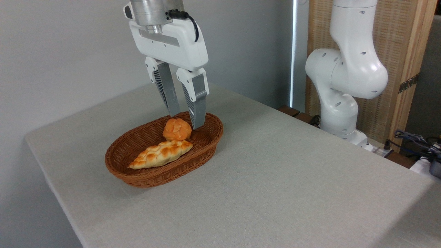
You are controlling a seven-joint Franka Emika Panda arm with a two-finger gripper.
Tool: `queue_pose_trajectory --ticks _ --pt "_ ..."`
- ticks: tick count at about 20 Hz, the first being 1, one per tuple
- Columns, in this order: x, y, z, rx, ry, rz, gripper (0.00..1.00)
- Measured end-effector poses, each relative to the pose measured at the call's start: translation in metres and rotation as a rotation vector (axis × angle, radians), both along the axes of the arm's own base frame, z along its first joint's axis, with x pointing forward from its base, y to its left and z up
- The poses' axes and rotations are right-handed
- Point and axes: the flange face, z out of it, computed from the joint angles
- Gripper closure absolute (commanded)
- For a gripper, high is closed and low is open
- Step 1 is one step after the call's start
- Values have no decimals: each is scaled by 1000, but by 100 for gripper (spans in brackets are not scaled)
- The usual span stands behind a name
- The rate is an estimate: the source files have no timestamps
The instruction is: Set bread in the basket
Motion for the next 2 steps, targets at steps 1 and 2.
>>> queue_pose_trajectory --ticks 1,2 --pt "0 0 0 0 1 0 0" --pt "0 0 0 0 1 0 0"
